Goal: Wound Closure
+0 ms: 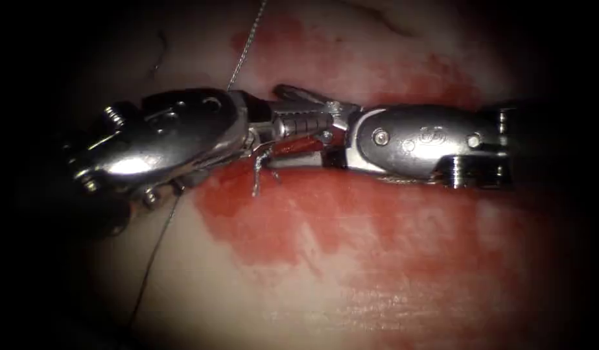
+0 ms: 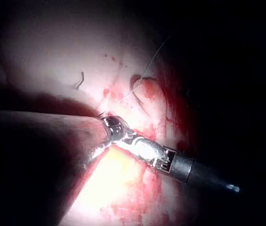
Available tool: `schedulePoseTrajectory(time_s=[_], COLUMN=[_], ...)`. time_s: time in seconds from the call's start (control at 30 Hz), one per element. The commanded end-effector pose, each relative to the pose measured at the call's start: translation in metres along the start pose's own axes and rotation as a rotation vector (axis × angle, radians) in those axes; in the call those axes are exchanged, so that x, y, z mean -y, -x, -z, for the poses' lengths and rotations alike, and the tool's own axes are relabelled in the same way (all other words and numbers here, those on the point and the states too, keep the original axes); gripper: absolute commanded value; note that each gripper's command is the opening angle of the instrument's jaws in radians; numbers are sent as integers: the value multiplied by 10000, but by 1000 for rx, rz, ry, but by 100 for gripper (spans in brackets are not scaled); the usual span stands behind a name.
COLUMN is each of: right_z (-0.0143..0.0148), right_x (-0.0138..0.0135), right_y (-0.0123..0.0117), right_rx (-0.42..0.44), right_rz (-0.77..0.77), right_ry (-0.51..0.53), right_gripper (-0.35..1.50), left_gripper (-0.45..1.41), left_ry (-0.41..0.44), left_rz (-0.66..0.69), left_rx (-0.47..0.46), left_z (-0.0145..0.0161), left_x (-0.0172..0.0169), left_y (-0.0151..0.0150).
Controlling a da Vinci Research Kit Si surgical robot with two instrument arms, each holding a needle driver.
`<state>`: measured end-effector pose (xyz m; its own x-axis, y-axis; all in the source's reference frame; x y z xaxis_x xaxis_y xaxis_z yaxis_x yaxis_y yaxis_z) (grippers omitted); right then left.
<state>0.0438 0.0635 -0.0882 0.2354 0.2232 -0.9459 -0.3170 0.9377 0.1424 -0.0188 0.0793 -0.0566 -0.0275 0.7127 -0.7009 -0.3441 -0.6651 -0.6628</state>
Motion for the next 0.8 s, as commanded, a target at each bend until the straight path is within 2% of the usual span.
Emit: schedulePoseTrajectory(time_s=[0.03, 0.37, 0.43, 0.47, 0.5, 0.8], right_z=[-13, -20, -17, -16, -14, -17], right_x=[3, 7, 6, 4, 1, -10], right_y=[0, -2, -1, -2, -3, -3], right_rx=[-6, -21, -18, -17, -21, -28], right_rz=[1, 4, 4, 3, 1, -3], right_ry=[-2, -18, -25, -24, -31, -29], right_gripper=[125, 120, 93, 37, -35, -35], left_gripper=[-35, -35, -35, -35, -35, -35], left_ry=[0, 15, 17, 21, 23, 42], left_rz=[-2, -2, -2, -2, -2, -1], left_rx=[-1, -4, -4, -4, -4, -6], left_z=[-8, -15, -15, -15, -15, -20], left_x=[3, 2, 1, 0, -2, -10], left_y=[-1, -2, -2, -1, -1, -1])
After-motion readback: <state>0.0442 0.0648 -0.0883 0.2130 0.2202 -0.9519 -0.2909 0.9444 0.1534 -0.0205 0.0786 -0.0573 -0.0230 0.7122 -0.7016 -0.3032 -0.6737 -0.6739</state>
